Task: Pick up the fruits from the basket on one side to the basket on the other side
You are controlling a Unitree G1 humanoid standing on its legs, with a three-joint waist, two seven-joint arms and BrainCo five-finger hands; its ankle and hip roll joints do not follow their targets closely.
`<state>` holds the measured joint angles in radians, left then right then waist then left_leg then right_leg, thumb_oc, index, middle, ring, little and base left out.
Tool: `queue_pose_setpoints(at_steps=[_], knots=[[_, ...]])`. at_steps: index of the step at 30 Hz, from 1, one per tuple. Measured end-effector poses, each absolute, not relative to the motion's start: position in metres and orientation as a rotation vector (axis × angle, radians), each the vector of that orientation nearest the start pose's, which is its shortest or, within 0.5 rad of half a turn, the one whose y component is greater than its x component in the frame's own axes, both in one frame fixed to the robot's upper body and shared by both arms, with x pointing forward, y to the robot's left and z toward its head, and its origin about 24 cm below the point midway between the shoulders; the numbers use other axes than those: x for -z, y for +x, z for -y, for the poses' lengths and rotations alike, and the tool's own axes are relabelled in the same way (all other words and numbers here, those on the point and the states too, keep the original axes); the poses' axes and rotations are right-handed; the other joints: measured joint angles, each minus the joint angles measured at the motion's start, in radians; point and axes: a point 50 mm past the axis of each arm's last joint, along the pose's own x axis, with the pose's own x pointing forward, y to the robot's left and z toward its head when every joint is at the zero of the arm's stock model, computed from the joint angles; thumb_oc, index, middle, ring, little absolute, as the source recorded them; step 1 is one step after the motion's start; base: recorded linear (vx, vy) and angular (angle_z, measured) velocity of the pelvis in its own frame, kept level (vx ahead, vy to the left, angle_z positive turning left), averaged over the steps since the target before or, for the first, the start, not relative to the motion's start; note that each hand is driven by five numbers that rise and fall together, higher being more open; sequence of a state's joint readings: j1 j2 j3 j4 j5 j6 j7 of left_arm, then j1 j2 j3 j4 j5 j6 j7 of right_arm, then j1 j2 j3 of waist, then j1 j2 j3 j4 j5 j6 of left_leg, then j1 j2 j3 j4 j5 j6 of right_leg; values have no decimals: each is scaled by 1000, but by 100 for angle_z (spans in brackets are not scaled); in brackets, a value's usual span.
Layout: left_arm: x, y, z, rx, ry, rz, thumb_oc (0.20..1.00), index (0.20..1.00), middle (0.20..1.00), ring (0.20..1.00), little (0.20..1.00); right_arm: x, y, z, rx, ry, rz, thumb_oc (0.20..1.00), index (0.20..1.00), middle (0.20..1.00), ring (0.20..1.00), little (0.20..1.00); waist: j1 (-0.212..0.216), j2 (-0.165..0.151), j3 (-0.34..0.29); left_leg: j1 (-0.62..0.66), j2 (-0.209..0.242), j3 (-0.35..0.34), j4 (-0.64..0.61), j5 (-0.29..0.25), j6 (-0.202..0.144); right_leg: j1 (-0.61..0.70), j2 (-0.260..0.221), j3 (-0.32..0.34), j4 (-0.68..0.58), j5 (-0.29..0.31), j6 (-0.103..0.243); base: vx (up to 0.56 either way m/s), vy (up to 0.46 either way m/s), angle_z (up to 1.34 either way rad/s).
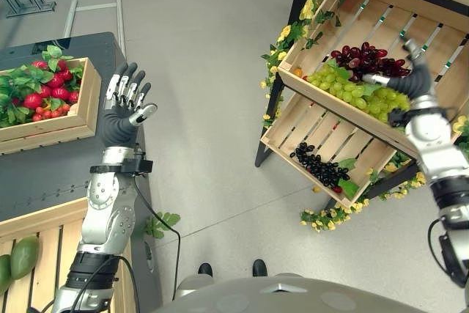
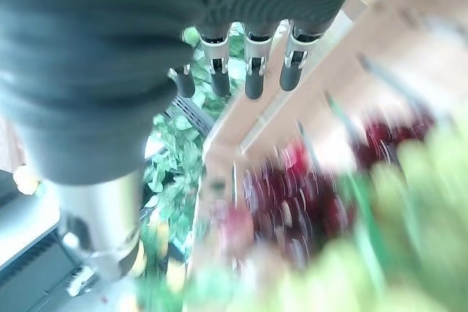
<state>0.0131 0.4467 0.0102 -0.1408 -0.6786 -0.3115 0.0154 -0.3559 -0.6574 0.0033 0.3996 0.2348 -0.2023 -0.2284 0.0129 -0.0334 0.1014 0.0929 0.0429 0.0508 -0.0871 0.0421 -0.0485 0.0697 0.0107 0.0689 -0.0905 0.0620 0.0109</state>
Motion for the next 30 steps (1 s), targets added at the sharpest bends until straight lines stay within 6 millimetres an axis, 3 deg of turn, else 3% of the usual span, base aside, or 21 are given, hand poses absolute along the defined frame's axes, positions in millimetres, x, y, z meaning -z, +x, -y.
queue_pose_setpoints(at_steps=[3,7,15,18,21,26,27,28,29,30], knots=[[-114,243,-231,-35,-226,401,1000,1000,1000,1000,1000,-108,298,272,221,-197,220,1000,1000,1000,1000,1000,0,19,0,-1,-1,-4,0,0,0,1,-2,-9,0,0,-1,-4,-29,5],[-110,241,-231,-64,-214,393,1000,1000,1000,1000,1000,-98,290,252,129,1,233,1000,1000,1000,1000,1000,-4,28,-2,0,-1,-25,0,1,-1,18,-2,-26,0,-7,-5,-16,-30,16],[-104,239,-227,-89,-242,383,1000,1000,1000,1000,1000,-108,285,200,-191,193,290,1000,1000,1000,1000,1000,5,37,-1,-19,-3,-86,1,16,-8,27,-2,-83,0,-15,-10,-32,-52,21],[-102,238,-227,-100,-252,375,1000,1000,1000,1000,1000,-106,284,189,-197,314,313,1000,1000,1000,1000,1000,10,40,1,-30,-4,-112,8,19,-11,31,0,-107,0,-21,-13,-62,-73,31],[-99,237,-227,-120,-266,372,1000,1000,1000,1000,1000,-102,279,185,-186,335,324,1000,1000,1000,1000,1000,37,54,10,-63,-14,-148,44,16,-16,31,1,-139,1,-25,-15,-116,-87,36],[-84,232,-224,-143,-228,334,1000,1000,1000,1000,1000,-84,253,203,-86,196,290,1000,1000,1000,1000,1000,57,87,36,-107,-30,-259,68,44,-29,50,2,-252,2,-46,-23,-143,-27,84],[-83,233,-223,-142,-224,333,1000,1000,1000,1000,1000,-84,251,208,-57,159,293,1000,1000,1000,1000,1000,52,96,49,-144,-38,-252,84,57,-43,41,-7,-277,15,-53,-31,-226,67,136],[-83,236,-220,-137,-234,339,1000,1000,1000,1000,1000,-87,250,213,-33,124,305,1000,1000,1000,1000,1000,32,94,65,-178,-32,-183,89,47,-82,31,-21,-340,17,-43,-44,-141,45,141],[-84,239,-218,-132,-235,342,1000,1000,1000,1000,1000,-89,250,214,-13,104,316,1000,1000,1000,1000,1000,32,85,75,-214,-28,-74,154,24,-71,22,-55,-377,16,-36,-43,-130,13,118],[-84,240,-218,-133,-235,343,1000,1000,1000,1000,1000,-92,250,212,-4,84,329,1000,1000,1000,1000,1000,30,51,87,-231,-8,47,229,16,-75,14,-93,-397,19,-38,-41,-95,18,84]])
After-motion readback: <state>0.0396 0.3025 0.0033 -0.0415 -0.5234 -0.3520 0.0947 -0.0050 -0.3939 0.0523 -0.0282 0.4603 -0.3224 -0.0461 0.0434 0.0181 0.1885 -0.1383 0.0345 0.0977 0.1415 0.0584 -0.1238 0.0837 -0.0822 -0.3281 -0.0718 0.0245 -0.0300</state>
